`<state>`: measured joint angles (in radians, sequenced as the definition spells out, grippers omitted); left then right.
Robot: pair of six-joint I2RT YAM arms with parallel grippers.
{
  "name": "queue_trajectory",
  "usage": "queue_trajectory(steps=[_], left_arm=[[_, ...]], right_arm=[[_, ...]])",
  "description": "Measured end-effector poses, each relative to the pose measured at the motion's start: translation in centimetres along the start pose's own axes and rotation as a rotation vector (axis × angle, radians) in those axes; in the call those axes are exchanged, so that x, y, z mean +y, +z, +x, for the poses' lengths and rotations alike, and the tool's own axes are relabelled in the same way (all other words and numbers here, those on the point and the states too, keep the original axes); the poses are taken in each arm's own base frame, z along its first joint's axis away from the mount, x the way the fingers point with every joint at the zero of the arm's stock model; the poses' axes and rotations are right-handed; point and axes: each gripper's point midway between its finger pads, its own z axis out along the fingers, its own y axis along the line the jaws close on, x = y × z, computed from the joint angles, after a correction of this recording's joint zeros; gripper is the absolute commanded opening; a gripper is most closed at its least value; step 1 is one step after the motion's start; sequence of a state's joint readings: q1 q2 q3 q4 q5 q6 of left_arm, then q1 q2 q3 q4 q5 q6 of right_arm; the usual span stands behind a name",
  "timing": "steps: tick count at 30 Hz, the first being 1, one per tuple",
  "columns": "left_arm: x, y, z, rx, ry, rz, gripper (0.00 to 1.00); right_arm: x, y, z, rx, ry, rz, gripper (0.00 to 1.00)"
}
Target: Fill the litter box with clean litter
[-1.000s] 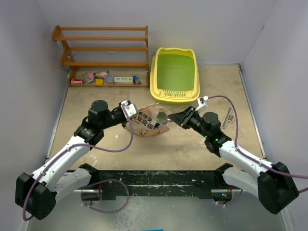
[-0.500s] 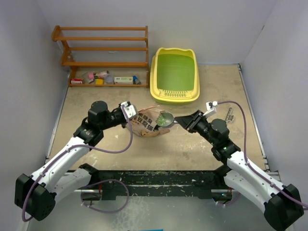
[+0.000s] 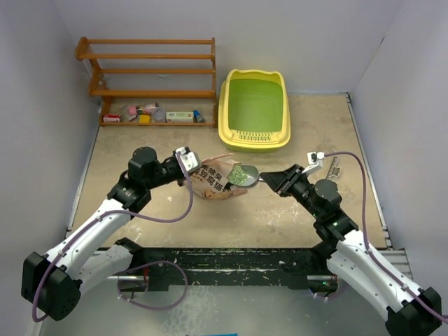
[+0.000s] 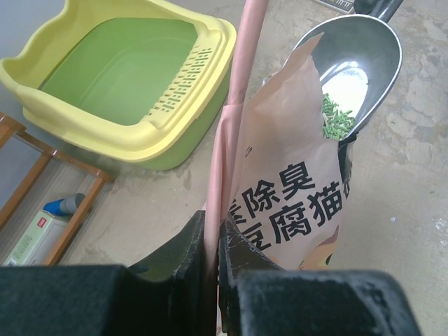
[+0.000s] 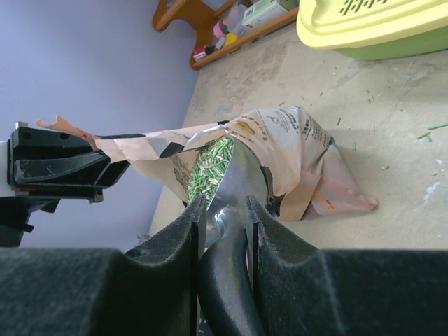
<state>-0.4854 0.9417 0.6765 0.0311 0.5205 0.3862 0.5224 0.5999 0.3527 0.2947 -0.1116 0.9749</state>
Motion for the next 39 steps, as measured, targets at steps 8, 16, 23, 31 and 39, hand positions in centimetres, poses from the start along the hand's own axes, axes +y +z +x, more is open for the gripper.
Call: queue_trajectory(steps=[8,16,23,31,39], left_arm=[[0.0,0.1,-0.4,-0.018,-0.005,0.003,0.32],[-0.2,0.4,-0.5,-0.028,-0.019,0.02,0.34],[-0.3,0.4,-0.5,-0.028,-0.025,0.022,0.36],[-0.4,0.4,-0.5,-0.03,-0.027,0.029,0.37],[-0.4,0.5,-0.4,-0.029,-0.029,0.032,0.38]], right_arm=[[-0.1,-1.0,-0.9,-0.019,-0.059,0.04,0.0],[-0.4,-2.1,-1.3,-0.046,-0.068,0.068,0.0],[-0.3,-2.5,-1.8,-0.07,-0.065,0.068,0.0],[0.4,-3.1,-2.5,-0.087,-0.064,0.067,0.0],[1.5,-4.5,-4.0,-0.144,-0.069,0.056,0.0]])
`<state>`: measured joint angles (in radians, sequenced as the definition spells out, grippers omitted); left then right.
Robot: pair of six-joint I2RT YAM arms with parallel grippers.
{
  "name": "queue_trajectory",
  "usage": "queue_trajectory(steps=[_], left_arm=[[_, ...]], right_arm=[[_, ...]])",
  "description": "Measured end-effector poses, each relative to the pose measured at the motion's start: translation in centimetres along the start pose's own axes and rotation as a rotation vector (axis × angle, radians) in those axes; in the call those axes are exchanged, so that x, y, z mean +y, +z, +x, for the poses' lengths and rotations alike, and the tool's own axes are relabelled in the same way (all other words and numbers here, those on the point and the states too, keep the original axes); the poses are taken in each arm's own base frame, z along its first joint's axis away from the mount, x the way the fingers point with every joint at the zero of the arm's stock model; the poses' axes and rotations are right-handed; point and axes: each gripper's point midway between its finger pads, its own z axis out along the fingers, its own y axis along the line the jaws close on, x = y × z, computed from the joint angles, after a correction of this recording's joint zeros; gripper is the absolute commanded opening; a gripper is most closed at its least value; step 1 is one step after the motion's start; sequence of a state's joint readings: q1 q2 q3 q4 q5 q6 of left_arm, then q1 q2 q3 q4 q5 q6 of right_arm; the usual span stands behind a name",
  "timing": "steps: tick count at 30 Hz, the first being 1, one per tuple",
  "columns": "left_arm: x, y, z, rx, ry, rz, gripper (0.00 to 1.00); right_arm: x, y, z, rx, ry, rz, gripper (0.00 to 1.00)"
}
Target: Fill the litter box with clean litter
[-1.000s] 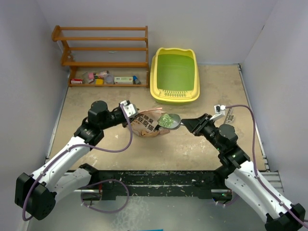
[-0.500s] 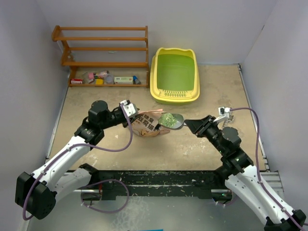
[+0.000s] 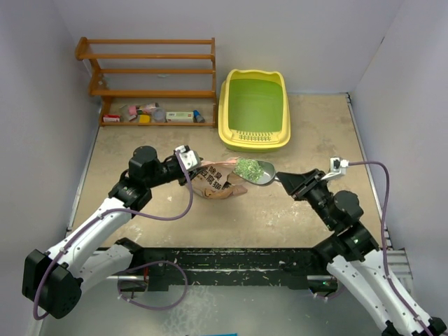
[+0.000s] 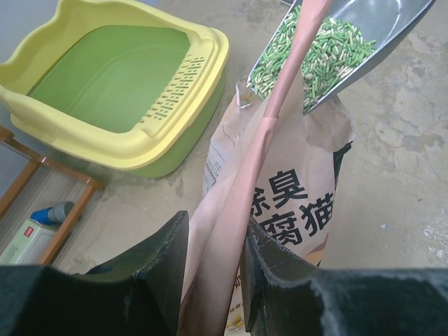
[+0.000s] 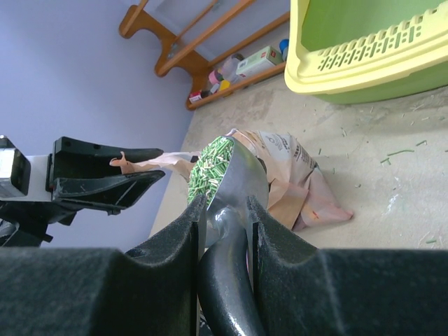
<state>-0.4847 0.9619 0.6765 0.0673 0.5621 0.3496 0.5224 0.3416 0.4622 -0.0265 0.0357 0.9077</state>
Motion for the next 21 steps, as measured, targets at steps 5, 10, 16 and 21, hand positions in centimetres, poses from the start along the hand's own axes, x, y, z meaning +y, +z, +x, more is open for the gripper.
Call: queue_trajectory(steps=[5,10,16,21], left_arm=[[0.0,0.0,0.0,-0.001,0.0,-0.001,0.38],[0.1,0.0,-0.2,-0.006,0.001,-0.002,0.38],[0.0,0.0,-0.1,-0.005,-0.007,-0.003,0.38],[0.0,0.0,-0.2,-0.006,-0.013,-0.003,0.39]], right_arm=[[0.0,-0.7,-0.5,-0.019,-0.004,0.011,0.0],[-0.4,-1.1,-0.6,-0.026,-0.009,0.027,0.0],[-0.8,-1.2,-0.4,-0.019,-0.012,0.046,0.0],[-0.8,-1.4,-0.7,-0.033,-0.013,0.044,0.0]])
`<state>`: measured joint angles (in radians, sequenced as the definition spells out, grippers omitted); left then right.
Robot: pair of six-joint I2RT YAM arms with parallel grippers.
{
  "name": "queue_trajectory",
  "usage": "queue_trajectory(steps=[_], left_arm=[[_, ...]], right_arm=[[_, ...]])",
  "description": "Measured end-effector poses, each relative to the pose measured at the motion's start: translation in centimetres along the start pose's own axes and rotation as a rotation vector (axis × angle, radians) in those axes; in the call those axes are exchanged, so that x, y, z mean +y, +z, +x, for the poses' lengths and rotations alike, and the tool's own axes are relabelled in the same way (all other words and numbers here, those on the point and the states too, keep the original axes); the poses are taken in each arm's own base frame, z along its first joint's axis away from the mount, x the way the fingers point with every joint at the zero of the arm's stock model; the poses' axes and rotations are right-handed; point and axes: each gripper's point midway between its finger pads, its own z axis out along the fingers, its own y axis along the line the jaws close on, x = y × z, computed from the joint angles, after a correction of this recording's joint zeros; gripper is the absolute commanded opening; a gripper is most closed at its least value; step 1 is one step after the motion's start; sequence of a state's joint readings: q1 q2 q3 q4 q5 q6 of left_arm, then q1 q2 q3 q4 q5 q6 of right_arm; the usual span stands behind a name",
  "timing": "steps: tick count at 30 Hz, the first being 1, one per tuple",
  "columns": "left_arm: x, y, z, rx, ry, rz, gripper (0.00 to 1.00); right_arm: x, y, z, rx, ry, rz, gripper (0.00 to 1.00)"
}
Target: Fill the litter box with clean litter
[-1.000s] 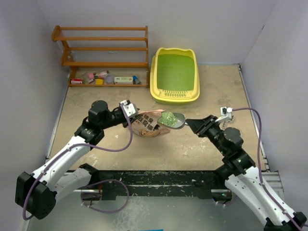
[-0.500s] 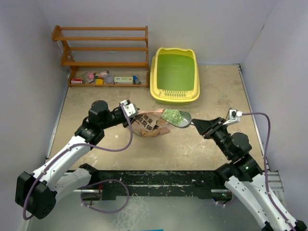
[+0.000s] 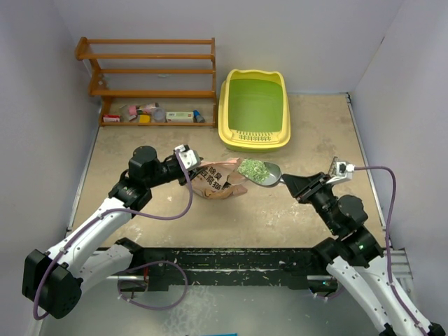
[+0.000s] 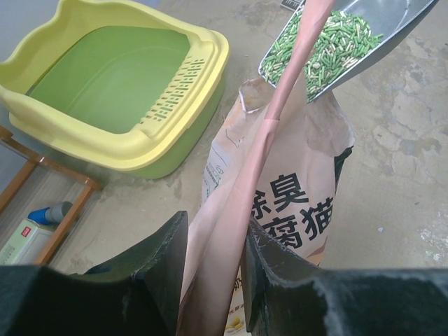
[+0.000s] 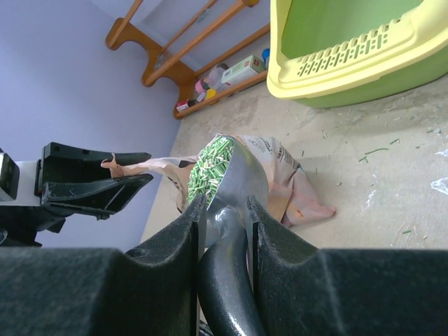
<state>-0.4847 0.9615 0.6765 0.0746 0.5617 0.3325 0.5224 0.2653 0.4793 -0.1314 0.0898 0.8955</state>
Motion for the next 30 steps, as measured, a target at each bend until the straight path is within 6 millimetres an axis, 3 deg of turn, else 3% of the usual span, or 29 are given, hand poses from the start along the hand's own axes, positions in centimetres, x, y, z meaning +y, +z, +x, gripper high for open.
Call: queue_trajectory(steps=[11,30], left_arm=[[0.0,0.0,0.0,0.0,-0.001,0.0,0.39],[0.1,0.2,0.1,-0.002,0.001,-0.001,0.39]], right_arm=[[-0.2,0.4,-1.4,-0.071,0.006,0.023,0.0],[-1.4,4.8,-3.3,-0.18,-0.025,0.117,0.0]])
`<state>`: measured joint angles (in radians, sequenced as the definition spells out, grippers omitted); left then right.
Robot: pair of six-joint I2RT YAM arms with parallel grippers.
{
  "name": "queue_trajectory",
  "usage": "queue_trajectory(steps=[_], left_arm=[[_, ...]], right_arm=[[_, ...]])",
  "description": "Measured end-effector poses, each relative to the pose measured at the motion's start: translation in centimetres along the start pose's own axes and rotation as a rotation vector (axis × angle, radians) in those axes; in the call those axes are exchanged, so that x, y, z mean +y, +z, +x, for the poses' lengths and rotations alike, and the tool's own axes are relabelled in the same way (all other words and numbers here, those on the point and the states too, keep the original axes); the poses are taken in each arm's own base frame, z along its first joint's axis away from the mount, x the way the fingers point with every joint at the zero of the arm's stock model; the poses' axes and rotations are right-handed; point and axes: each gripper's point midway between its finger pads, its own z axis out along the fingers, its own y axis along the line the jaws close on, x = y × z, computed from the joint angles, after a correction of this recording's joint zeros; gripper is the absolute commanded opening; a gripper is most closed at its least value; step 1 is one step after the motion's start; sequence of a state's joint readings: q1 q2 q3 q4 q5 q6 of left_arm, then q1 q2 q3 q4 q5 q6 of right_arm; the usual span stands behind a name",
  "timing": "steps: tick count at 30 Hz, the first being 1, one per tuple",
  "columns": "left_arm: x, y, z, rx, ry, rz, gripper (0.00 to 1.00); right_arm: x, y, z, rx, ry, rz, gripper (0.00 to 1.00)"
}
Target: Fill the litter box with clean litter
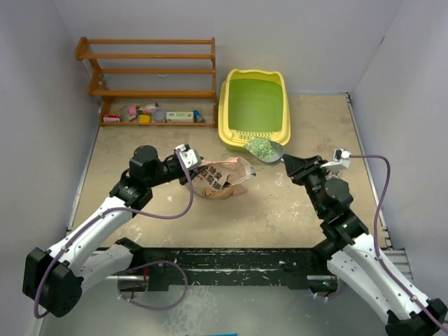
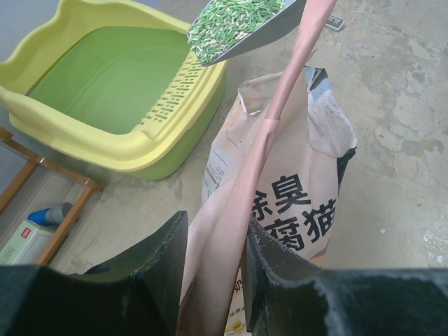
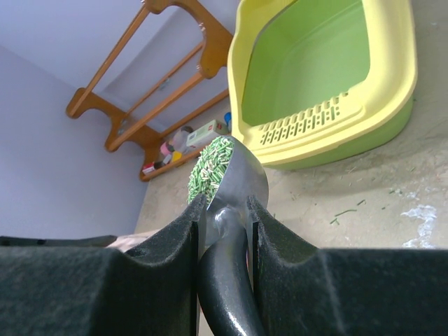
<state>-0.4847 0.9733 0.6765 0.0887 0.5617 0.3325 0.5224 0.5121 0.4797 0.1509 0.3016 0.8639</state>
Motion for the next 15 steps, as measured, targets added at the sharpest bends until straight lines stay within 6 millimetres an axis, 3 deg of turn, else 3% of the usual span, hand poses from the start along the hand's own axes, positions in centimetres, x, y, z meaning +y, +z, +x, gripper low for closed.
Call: queue_trajectory(steps=[7,15], left_arm=[[0.0,0.1,0.2,0.005,-0.003,0.002,0.39],[0.0,0.1,0.2,0.006,-0.004,0.002,0.39]], right_arm=[[-0.6,1.8,-0.2,-0.031,-0.041,0.052,0.0],[0.2,5.0,-2.2,-0.094,-0.069,0.09,0.0]])
